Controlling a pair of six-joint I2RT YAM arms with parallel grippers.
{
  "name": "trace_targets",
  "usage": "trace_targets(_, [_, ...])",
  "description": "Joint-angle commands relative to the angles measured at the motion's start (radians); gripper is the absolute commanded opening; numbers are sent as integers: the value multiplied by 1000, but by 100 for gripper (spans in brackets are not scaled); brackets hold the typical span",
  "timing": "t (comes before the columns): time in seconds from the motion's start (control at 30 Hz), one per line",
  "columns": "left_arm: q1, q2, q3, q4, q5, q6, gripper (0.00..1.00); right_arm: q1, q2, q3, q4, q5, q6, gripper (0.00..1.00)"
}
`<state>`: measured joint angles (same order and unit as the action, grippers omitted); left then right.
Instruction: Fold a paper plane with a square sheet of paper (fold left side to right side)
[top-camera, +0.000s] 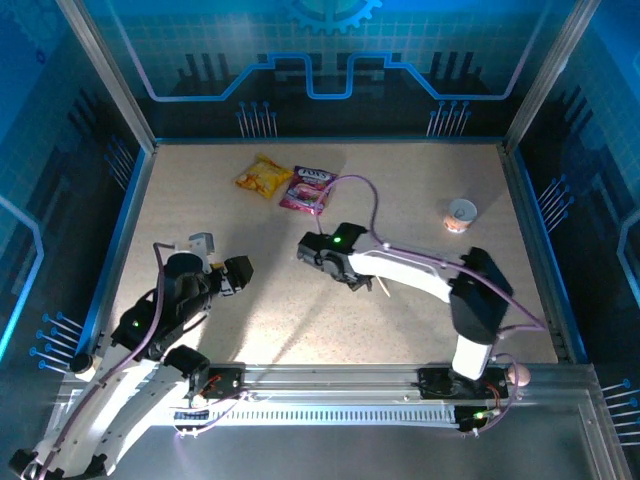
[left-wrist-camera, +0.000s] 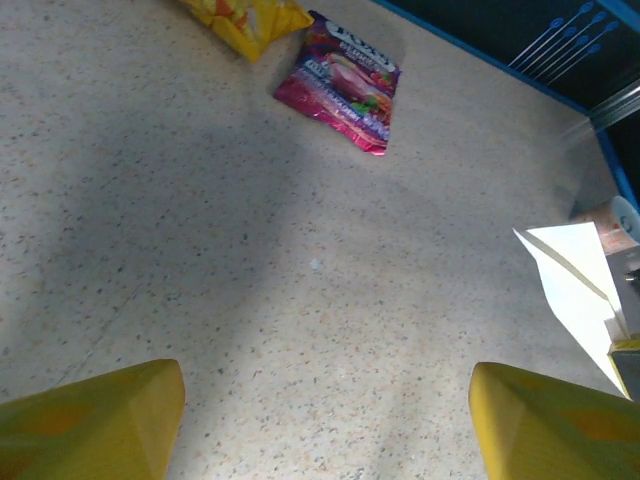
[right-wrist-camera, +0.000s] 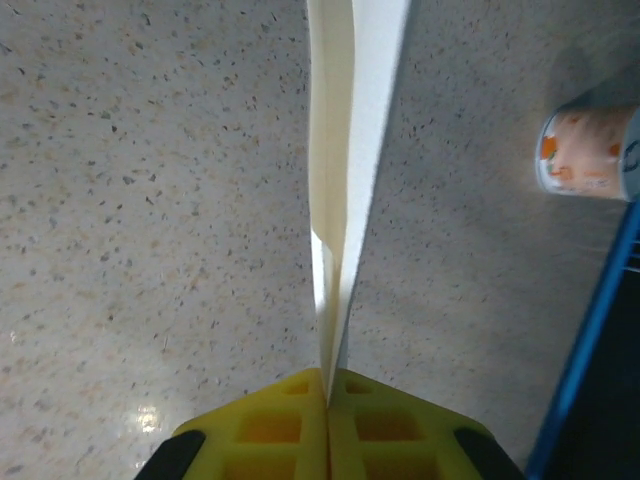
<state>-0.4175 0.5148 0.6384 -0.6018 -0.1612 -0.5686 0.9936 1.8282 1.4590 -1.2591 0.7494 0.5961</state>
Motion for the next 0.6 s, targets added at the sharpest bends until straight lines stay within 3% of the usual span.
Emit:
trace_targets(0.0, [9,-5,26,-36,-32,19,76,43,144,84,-173,145,74,9])
trace_targets(0.1, [13,-5,27,-36,-26,16,76,69,254,136,-183,143,65,11])
trace_targets(0.23, [17,-2,24,-38,-13,15,77,89,303,153,-89,42,-7,16])
trace_targets(0.57, [20,61,14,19,64,0,80,58,104,24,194,-319,-95,50])
